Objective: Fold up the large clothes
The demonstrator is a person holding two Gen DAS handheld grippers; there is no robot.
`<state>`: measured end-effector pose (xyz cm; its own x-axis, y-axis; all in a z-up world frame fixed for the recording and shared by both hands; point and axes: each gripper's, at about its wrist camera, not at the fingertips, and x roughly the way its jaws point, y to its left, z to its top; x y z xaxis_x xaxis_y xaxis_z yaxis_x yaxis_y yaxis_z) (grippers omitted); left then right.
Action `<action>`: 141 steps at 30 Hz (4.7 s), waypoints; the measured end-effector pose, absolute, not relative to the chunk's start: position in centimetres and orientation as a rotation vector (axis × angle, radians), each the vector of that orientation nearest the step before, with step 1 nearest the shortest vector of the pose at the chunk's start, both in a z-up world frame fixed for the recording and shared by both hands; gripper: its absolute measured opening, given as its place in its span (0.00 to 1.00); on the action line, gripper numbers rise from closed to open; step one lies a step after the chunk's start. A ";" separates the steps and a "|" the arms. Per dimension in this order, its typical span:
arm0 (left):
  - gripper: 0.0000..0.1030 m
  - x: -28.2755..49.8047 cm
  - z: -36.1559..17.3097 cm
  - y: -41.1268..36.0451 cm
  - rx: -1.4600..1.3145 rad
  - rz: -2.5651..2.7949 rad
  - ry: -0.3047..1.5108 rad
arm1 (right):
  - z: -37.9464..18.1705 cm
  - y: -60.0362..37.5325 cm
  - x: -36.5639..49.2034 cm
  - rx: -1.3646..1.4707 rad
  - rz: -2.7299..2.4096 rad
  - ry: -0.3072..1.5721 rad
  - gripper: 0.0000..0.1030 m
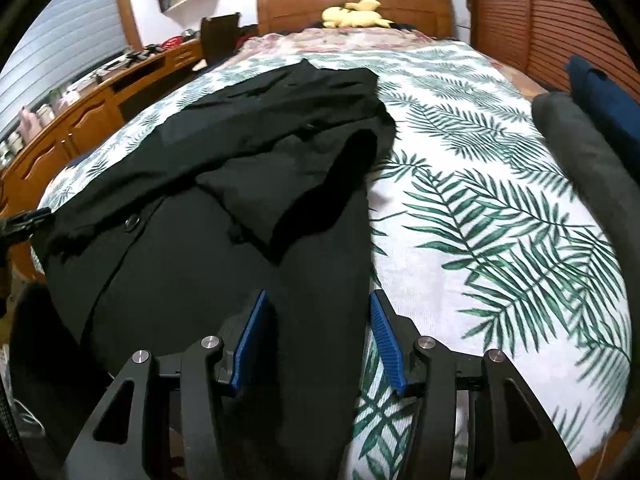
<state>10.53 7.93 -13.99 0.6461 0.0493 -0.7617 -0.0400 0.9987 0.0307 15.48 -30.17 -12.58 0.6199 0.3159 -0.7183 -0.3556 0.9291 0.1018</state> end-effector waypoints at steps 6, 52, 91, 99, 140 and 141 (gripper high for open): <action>0.36 10.2 -14.9 8.3 -0.032 0.105 0.923 | -13.1 -30.7 16.5 -0.025 0.452 0.820 0.52; 0.04 3.8 0.0 7.3 -0.001 -0.168 0.570 | 0.6 -30.7 10.2 0.034 0.433 0.562 0.03; 0.04 19.9 -0.6 11.9 -0.011 -0.099 0.610 | 1.2 -30.8 25.9 0.032 0.354 0.581 0.03; 0.04 27.4 -1.2 12.6 -0.013 -0.087 0.617 | -1.8 -28.5 34.6 0.017 0.309 0.612 0.03; 0.78 17.3 -11.6 9.0 -0.029 -0.120 0.850 | -4.4 -30.2 25.2 -0.033 0.233 0.842 0.70; 0.78 17.1 -11.7 8.9 -0.029 -0.121 0.852 | -4.4 -30.3 24.9 -0.031 0.233 0.848 0.70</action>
<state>17.08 8.94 -11.73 0.6521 -0.1177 -0.7490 0.0947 0.9928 -0.0736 24.93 -30.31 -4.36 0.6379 0.1913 -0.7460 -0.2160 0.9742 0.0651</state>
